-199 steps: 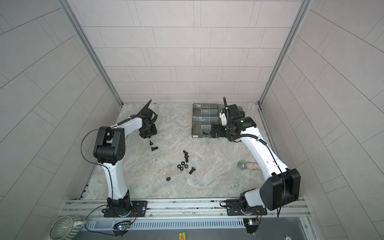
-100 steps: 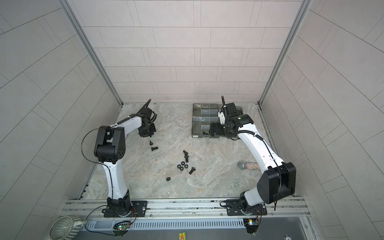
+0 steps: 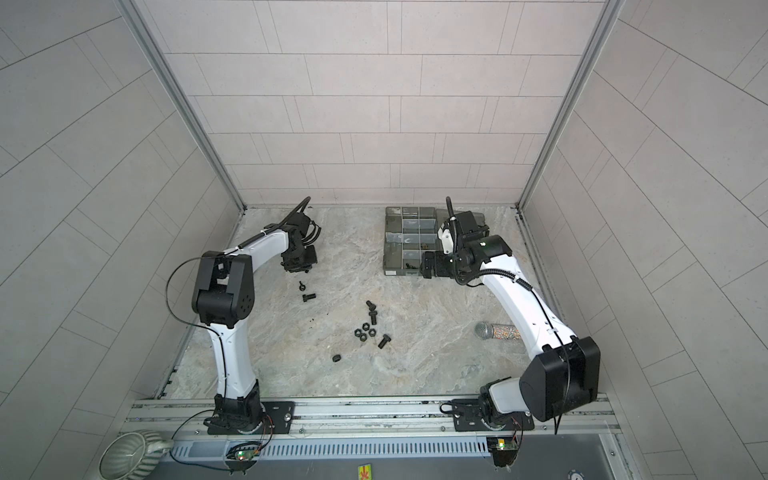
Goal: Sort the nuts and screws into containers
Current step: 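Carry the wing nut over the box with the left gripper while the right draws back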
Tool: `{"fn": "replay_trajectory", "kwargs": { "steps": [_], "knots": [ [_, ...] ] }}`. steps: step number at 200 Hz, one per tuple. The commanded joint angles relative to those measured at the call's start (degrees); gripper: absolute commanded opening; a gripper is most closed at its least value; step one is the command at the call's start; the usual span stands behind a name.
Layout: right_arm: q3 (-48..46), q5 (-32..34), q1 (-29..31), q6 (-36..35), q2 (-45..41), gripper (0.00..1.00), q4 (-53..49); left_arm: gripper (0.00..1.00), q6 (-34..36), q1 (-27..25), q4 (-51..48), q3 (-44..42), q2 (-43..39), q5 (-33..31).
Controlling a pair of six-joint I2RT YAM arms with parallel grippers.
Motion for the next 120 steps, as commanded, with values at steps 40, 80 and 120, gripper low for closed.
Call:
{"fn": "replay_trajectory", "kwargs": {
  "steps": [40, 80, 120],
  "knots": [
    [-7.09, 1.12, -1.41, 1.50, -10.58, 0.99, -1.54, 0.10, 1.35, -14.54, -6.13, 10.79, 0.53, -1.00],
    [-10.08, 2.29, -2.56, 1.65, -16.70, 0.99, -3.82, 0.10, 0.89, -21.26, -6.13, 18.26, 4.25, 2.10],
    [-10.25, 3.39, -2.99, 2.44, -20.61, 0.99, -6.31, 0.10, 1.30, -25.33, -5.83, 26.46, 9.19, 3.98]
  ]
}}
